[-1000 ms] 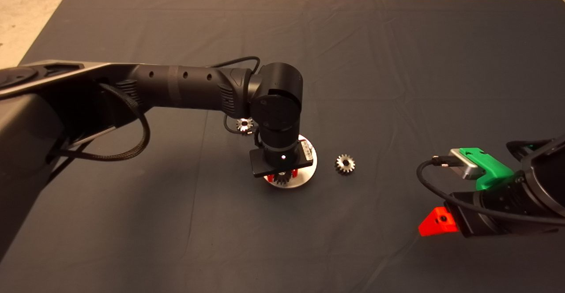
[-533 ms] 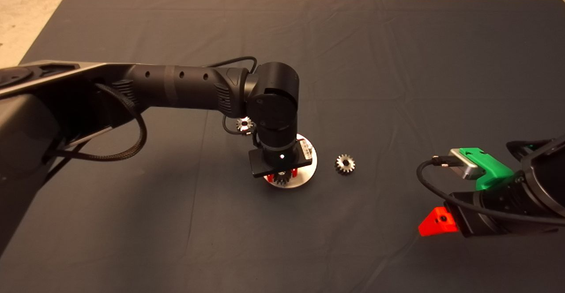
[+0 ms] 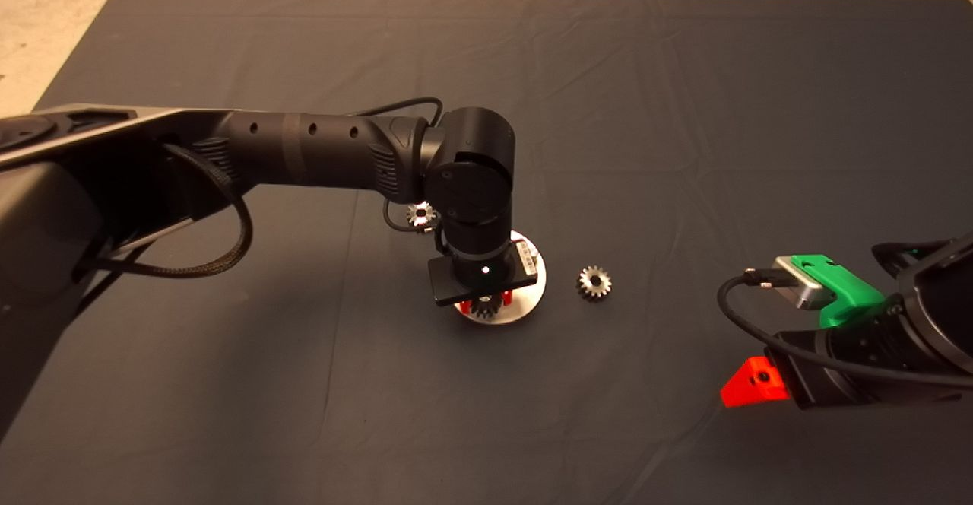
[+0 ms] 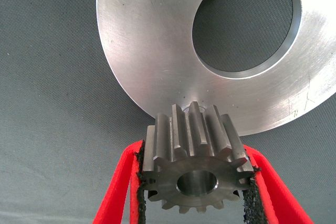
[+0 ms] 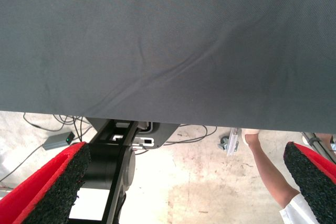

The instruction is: Install three planetary gears onto the carrier pins

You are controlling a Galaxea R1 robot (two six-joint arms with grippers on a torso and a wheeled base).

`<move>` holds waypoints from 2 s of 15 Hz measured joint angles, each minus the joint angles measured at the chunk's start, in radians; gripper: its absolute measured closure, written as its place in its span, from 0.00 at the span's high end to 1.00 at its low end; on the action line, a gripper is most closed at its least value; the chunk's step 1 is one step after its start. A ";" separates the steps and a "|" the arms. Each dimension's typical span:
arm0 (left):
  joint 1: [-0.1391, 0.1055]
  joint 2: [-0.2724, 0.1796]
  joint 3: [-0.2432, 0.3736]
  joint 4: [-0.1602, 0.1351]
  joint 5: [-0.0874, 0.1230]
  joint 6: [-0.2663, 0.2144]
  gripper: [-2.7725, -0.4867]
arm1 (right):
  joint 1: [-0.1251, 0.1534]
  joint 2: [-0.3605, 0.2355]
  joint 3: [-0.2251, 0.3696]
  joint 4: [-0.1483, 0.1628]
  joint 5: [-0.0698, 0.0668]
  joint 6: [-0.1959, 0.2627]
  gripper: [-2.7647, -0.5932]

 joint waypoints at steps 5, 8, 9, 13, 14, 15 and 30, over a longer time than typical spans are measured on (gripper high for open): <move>0.000 -0.001 0.010 0.000 0.001 -0.003 0.16 | 0.000 0.000 0.000 0.000 0.000 0.000 1.00; 0.000 -0.004 0.016 0.001 0.002 -0.004 0.16 | 0.000 0.000 0.000 0.000 0.000 0.000 1.00; 0.000 -0.006 0.019 0.000 0.003 -0.006 0.16 | 0.000 0.000 0.000 0.000 0.000 0.000 1.00; -0.029 -0.009 0.022 0.000 0.011 -0.011 0.16 | 0.000 0.000 0.000 0.000 0.000 0.000 1.00; -0.031 -0.009 0.023 0.000 0.011 -0.011 0.16 | 0.000 0.000 0.000 0.000 0.000 0.000 1.00; -0.030 -0.009 0.024 -0.001 0.011 -0.011 0.16 | 0.000 0.000 0.000 0.000 0.000 0.000 1.00; -0.030 0.000 0.031 -0.003 0.011 -0.011 0.16 | 0.000 0.000 0.000 0.000 0.000 0.000 1.00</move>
